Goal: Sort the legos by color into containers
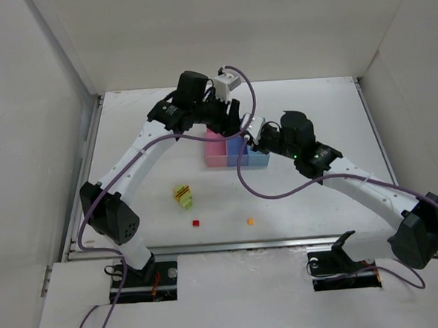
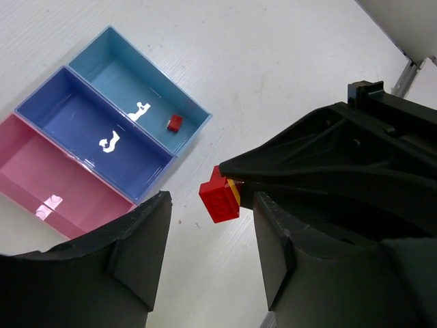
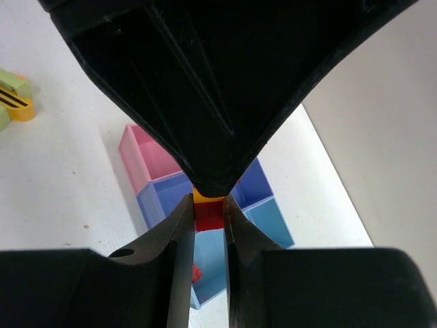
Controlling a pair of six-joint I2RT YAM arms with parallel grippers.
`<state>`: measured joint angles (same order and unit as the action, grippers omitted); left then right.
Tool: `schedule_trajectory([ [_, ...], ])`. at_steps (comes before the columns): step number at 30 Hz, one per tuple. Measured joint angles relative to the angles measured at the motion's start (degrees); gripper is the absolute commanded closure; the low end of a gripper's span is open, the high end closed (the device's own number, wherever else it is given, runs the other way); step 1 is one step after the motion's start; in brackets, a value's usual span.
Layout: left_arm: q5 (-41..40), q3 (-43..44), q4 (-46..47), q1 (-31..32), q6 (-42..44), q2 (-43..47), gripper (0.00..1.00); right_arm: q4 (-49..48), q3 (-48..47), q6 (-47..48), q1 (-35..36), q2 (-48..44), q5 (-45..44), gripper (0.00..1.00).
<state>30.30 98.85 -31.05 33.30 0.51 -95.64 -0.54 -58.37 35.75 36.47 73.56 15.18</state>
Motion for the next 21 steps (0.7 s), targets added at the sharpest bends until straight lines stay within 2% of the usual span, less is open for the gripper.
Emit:
schedule_trajectory([
  [3, 0.72, -0.33, 0.02, 0.0, -0.13, -0.02, 0.51, 0.0, 0.0, 0.0, 0.0, 0.0, 0.0, 1.0],
  [7, 1.09, -0.85, 0.02, -0.02, -0.44, -0.15, 0.58, 0.02, 0.0, 0.0, 0.0, 0.0, -0.04, 1.0],
  [10, 1.31, -0.96, -0.07, -0.02, -0.66, -0.33, 0.66, 0.02, 0.0, -0.02, 0.0, -0.02, -0.2, 1.0],
  [11, 1.4, -0.96, -0.07, -0.02, -0.72, -0.37, 0.72, 0.02, 0.0, -0.02, 0.0, 0.0, -0.24, 1.0],
  [12, 1.49, -0.98, -0.07, -0.02, -0.87, -0.37, 0.81, 0.02, 0.0, 0.0, 0.0, -0.02, -0.26, 1.0],
  [18, 2.03, -0.98, 0.15, -0.02, -1.66, -0.63, 0.99, 0.11, 0.09, 0.02, 0.0, -0.07, -0.66, 1.0],
  [21, 2.19, -0.98, 0.17, 0.0, -1.79, -0.9, 1.0, 0.15, 0.31, 0.02, 0.0, -0.11, -0.83, 1.0],
])
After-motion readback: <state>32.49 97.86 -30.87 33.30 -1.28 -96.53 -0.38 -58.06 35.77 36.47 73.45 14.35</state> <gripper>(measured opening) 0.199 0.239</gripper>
